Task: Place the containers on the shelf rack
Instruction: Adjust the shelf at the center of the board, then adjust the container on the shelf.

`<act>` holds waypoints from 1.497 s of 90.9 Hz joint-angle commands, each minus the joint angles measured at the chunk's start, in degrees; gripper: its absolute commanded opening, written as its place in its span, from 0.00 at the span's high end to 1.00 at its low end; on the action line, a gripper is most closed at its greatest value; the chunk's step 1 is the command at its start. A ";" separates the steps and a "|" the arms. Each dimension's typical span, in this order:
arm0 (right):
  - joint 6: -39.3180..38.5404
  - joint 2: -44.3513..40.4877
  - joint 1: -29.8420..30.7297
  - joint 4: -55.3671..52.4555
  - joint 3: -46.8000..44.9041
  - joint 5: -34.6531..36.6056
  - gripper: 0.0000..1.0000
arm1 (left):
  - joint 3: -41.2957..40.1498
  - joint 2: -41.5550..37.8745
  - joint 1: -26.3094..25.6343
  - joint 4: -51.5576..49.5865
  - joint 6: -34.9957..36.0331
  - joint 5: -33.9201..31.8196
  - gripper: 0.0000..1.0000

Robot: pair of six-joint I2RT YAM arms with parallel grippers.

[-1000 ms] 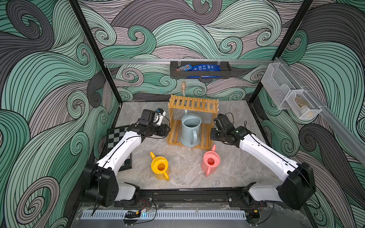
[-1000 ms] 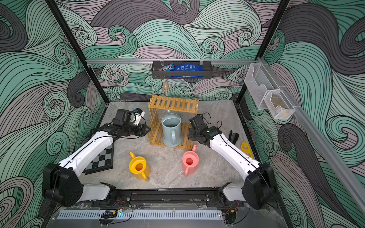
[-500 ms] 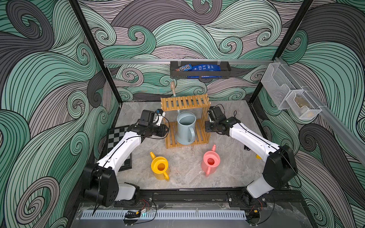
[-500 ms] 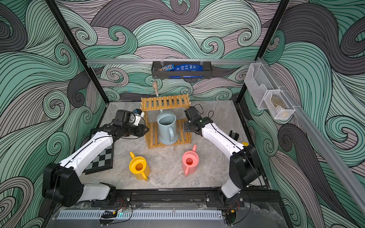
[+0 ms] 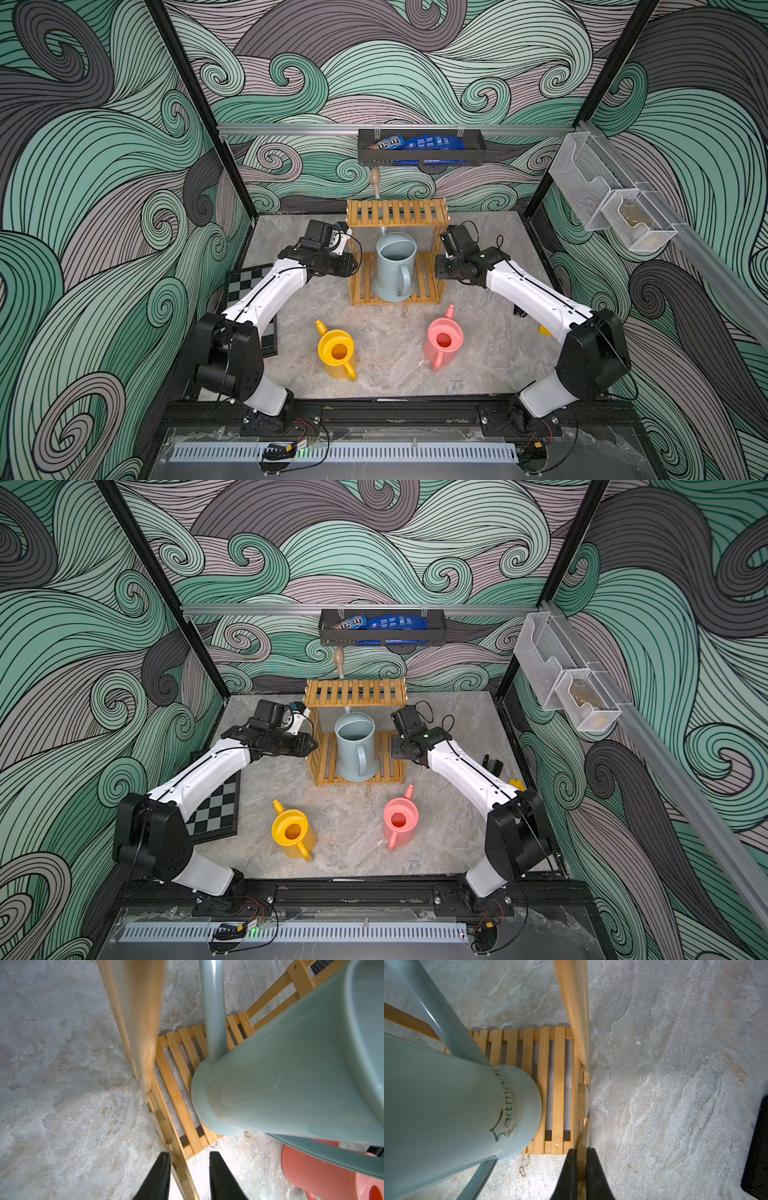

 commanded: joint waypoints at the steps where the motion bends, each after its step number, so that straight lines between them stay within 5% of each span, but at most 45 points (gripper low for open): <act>1: 3.06 -2.17 -0.48 2.69 -0.71 0.48 1.00 | 4.08 1.95 -0.23 -3.77 -1.22 2.17 0.65; 13: 2.45 -1.38 -0.49 2.27 0.35 0.16 0.96 | 4.91 2.14 -0.21 -3.98 -0.95 1.68 0.65; 21: 2.93 -1.61 -0.48 1.63 0.55 -0.87 0.81 | 5.44 2.28 -0.23 -4.66 -1.29 1.87 0.64; 33: 3.27 -3.78 -0.48 -2.04 2.81 -1.48 0.61 | 6.11 -0.63 -0.19 -6.12 -0.97 1.41 0.53; 57: 4.43 -17.46 3.40 -7.93 -2.08 -1.62 0.45 | 2.87 -13.23 -0.18 -6.50 4.92 -3.34 0.25; 72: 10.85 -26.32 11.37 -14.05 -9.33 -0.82 0.35 | 3.99 -15.29 -0.91 -8.38 8.28 -1.65 0.19; 113: 46.31 -36.35 44.19 -31.61 -19.80 2.25 0.21 | 16.34 -8.98 -25.17 -13.32 23.81 -20.85 0.08; 136: 46.12 -33.54 48.21 -25.76 -24.38 2.77 0.20 | 21.45 0.95 -32.81 -8.71 28.21 -31.35 0.01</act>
